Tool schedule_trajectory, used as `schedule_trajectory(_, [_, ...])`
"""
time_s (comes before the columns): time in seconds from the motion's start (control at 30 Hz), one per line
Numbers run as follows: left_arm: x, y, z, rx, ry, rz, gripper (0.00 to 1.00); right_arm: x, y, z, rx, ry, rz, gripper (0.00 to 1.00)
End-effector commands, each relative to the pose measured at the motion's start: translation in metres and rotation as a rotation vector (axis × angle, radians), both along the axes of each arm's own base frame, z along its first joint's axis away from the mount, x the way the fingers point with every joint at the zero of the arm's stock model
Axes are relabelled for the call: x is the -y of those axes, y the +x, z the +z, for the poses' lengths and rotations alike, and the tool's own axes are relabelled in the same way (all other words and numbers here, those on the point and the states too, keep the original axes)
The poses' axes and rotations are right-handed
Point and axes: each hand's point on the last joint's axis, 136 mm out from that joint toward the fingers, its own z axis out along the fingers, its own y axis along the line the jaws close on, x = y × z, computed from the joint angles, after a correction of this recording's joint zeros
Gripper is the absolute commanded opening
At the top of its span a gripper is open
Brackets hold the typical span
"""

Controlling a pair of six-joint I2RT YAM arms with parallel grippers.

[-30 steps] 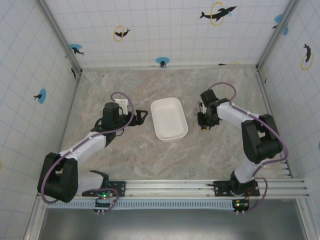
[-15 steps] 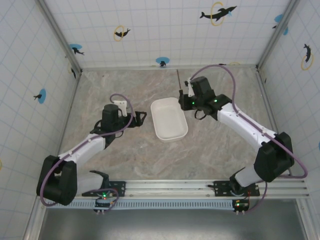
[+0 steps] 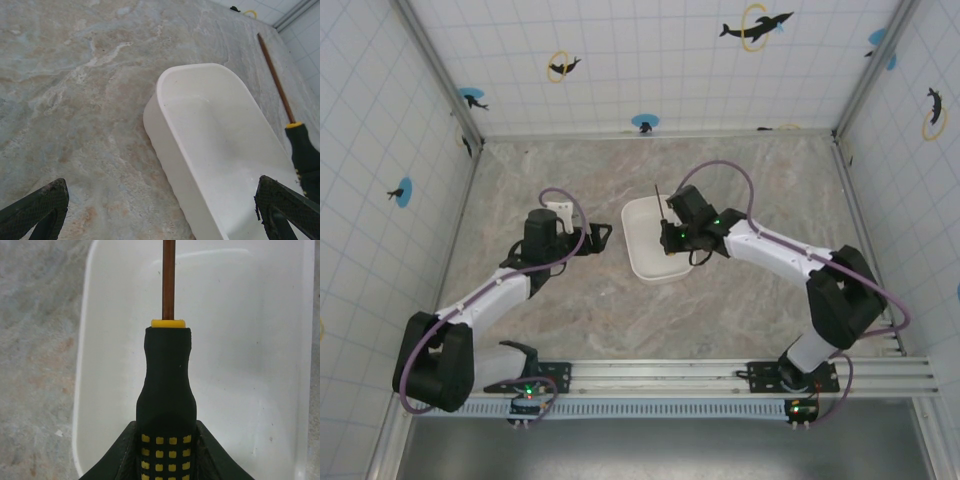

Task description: Put the screwdriver in the bin

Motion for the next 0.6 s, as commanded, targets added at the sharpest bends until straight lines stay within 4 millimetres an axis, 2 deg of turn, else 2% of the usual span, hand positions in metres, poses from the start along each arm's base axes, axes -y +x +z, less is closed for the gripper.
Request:
schedule_trajectory(0.0, [-0.003,-0.005,-0.006,-0.007,0.021,0.002,0.97,-0.004,0.0,-0.008,-0.046,-0.014,-0.003,0.06])
schedule_trajectory(0.2, [-0.004,-0.005,-0.007,-0.008,0.028,0.009,0.98,-0.006,-0.001,-0.029,-0.097,-0.046,0.001,0.06])
schedule_trajectory(0.57, [-0.005,-0.003,-0.013,-0.02,0.042,0.014,0.98,-0.012,-0.001,-0.052,-0.152,-0.083,0.008,0.06])
